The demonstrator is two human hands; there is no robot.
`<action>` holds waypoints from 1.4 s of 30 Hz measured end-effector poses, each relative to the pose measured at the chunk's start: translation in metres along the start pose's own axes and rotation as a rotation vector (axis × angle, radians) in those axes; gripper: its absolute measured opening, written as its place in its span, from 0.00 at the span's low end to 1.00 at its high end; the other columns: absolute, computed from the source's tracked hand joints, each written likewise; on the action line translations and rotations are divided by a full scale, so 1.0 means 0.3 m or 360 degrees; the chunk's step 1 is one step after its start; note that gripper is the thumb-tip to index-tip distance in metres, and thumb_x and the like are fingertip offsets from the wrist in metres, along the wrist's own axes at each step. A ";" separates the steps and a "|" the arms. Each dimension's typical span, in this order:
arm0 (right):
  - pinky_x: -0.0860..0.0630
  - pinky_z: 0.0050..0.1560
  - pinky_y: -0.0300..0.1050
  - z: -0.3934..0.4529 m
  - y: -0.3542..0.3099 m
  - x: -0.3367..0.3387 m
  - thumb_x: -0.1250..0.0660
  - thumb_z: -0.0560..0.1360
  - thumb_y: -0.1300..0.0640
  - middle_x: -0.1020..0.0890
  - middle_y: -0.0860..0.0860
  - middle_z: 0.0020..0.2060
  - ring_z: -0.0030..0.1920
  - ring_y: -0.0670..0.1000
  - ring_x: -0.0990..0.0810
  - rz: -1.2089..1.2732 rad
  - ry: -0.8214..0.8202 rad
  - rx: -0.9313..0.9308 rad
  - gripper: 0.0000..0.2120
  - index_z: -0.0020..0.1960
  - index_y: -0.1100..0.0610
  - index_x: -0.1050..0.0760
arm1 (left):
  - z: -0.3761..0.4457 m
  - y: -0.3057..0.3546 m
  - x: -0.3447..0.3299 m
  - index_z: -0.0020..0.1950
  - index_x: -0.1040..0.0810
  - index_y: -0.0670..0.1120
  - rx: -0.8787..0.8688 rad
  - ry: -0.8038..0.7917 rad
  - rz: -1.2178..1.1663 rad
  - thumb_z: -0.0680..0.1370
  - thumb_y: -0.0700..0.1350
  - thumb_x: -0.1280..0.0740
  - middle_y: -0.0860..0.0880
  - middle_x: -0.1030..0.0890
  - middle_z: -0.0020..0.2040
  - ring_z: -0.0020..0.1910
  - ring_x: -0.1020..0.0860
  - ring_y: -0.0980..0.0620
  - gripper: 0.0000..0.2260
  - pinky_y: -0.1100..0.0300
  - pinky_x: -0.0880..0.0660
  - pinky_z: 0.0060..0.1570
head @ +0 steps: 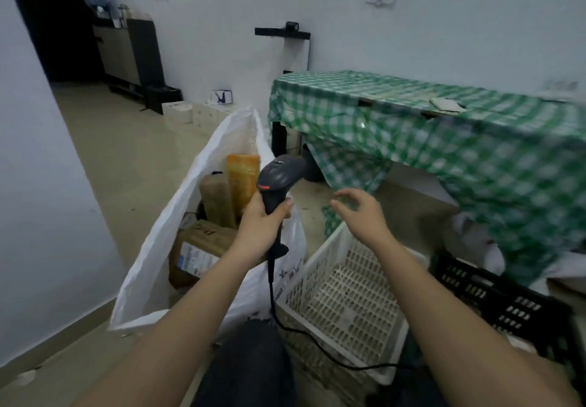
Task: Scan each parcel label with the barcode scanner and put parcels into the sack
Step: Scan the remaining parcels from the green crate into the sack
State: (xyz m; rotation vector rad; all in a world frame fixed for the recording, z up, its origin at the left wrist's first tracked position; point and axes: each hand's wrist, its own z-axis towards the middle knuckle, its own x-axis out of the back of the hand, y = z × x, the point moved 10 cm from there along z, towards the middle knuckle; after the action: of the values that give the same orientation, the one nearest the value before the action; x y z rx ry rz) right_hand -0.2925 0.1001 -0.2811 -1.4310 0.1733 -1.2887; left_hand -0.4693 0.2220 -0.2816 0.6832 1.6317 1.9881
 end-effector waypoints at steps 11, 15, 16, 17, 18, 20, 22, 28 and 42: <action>0.25 0.44 0.41 -0.427 0.810 0.448 0.36 0.80 0.55 0.20 0.46 0.45 0.48 0.49 0.21 0.0083 0.0216 -0.0737 0.05 0.53 0.51 0.22 | -0.108 -0.080 -0.754 0.57 0.30 0.51 0.0004 -0.0740 0.0100 0.79 0.43 0.34 0.57 0.23 0.46 0.46 0.24 0.56 0.09 0.68 0.28 0.39; 0.24 0.49 0.46 -0.615 1.112 0.515 0.34 0.78 0.60 0.20 0.52 0.46 0.53 0.56 0.20 0.0044 0.0388 -0.1027 0.08 0.56 0.58 0.22 | -0.148 -0.200 -0.960 0.60 0.27 0.48 0.0027 -0.0931 0.0232 0.79 0.45 0.33 0.52 0.21 0.47 0.50 0.23 0.51 0.11 0.58 0.29 0.48; 0.25 0.50 0.46 -0.662 1.177 0.527 0.34 0.79 0.59 0.19 0.54 0.48 0.54 0.58 0.20 0.0046 0.0411 -0.1106 0.10 0.59 0.60 0.23 | -0.161 -0.232 -1.004 0.62 0.26 0.47 0.0049 -0.0968 0.0265 0.79 0.45 0.33 0.51 0.21 0.49 0.52 0.22 0.50 0.13 0.57 0.29 0.50; 0.25 0.50 0.48 -0.706 1.236 0.539 0.35 0.79 0.58 0.20 0.56 0.52 0.55 0.60 0.21 -0.0006 0.0411 -0.1187 0.13 0.63 0.60 0.25 | -0.171 -0.272 -1.045 0.63 0.26 0.45 0.0080 -0.0997 0.0296 0.78 0.46 0.32 0.49 0.20 0.51 0.54 0.22 0.49 0.14 0.56 0.29 0.51; 0.25 0.52 0.50 -0.744 1.296 0.554 0.35 0.79 0.57 0.21 0.58 0.56 0.57 0.61 0.22 -0.0094 0.0403 -0.1258 0.16 0.66 0.60 0.28 | -0.183 -0.306 -1.081 0.63 0.26 0.45 0.0111 -0.1019 0.0310 0.78 0.45 0.32 0.49 0.20 0.53 0.55 0.22 0.48 0.14 0.56 0.28 0.52; 0.31 0.62 0.54 -0.811 1.413 0.582 0.36 0.79 0.53 0.30 0.60 0.70 0.67 0.64 0.31 -0.0391 0.0324 -0.1412 0.25 0.73 0.60 0.36 | -0.200 -0.368 -1.146 0.60 0.26 0.45 0.0152 -0.1045 0.0334 0.78 0.44 0.32 0.50 0.20 0.52 0.53 0.22 0.50 0.12 0.61 0.29 0.51; 0.44 0.72 0.56 -0.842 1.519 0.594 0.38 0.79 0.44 0.44 0.61 0.77 0.76 0.63 0.46 -0.0747 0.0118 -0.1519 0.35 0.78 0.59 0.47 | -0.209 -0.411 -1.197 0.58 0.26 0.47 0.0159 -0.1065 0.0363 0.78 0.42 0.32 0.52 0.21 0.48 0.51 0.22 0.54 0.09 0.69 0.29 0.46; 0.54 0.75 0.62 -0.830 1.660 0.583 0.39 0.76 0.36 0.59 0.62 0.77 0.76 0.64 0.59 -0.0855 -0.0100 -0.1729 0.38 0.77 0.52 0.49 | -0.174 -0.547 -1.271 0.63 0.25 0.42 0.0215 -0.1082 0.0428 0.77 0.45 0.31 0.49 0.20 0.50 0.50 0.23 0.53 0.15 0.68 0.31 0.42; 0.41 0.69 0.61 -0.772 1.719 0.549 0.29 0.69 0.37 0.43 0.65 0.71 0.69 0.67 0.41 -0.1044 0.0023 -0.1792 0.47 0.78 0.45 0.54 | -0.156 -0.652 -1.281 0.67 0.28 0.43 0.0290 -0.1145 0.0316 0.78 0.41 0.32 0.50 0.21 0.55 0.54 0.23 0.55 0.18 0.75 0.30 0.45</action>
State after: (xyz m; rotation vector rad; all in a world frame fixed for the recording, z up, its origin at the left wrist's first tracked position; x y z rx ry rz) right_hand -0.1278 -0.3363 -0.6407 -2.5741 0.5267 -1.8484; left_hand -0.1970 -0.0251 -0.5120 1.4722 1.3266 1.4475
